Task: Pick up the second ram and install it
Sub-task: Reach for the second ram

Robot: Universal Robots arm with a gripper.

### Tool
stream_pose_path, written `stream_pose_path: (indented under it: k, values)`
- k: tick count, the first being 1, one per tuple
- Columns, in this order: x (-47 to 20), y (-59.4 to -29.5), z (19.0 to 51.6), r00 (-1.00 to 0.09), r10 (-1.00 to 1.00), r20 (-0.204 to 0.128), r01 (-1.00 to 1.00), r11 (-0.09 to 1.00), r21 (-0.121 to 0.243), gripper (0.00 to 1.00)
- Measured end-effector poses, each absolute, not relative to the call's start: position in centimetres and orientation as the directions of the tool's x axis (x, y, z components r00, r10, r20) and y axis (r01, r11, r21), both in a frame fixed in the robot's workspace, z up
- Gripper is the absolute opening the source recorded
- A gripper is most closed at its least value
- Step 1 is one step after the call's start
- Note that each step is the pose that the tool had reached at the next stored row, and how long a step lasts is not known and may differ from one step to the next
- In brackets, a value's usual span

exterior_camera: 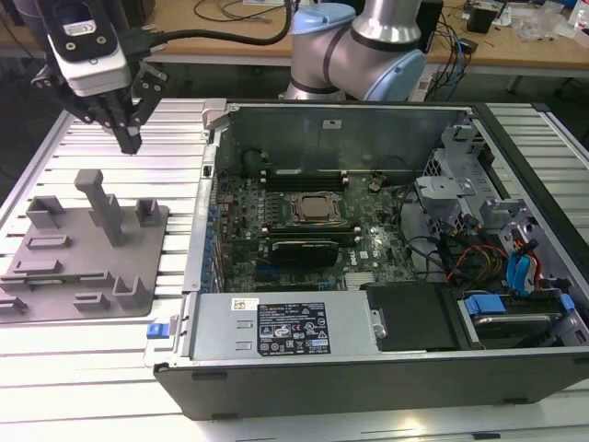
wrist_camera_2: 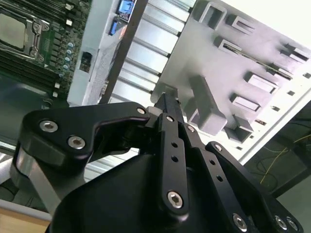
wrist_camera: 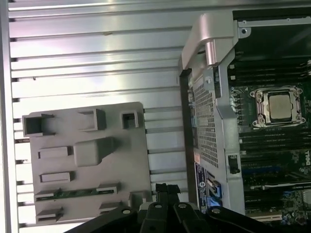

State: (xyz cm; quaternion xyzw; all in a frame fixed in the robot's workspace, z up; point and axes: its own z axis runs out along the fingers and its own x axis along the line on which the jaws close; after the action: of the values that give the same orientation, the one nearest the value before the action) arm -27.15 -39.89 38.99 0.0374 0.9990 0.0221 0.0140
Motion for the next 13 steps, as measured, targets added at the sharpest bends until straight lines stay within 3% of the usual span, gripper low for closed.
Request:
stream_pose_path:
  k: [13]
  values:
    - [-32.3, -39.9, 37.8, -0.997, 0.075, -0.027, 0.074, 0.996, 0.045, 0.08]
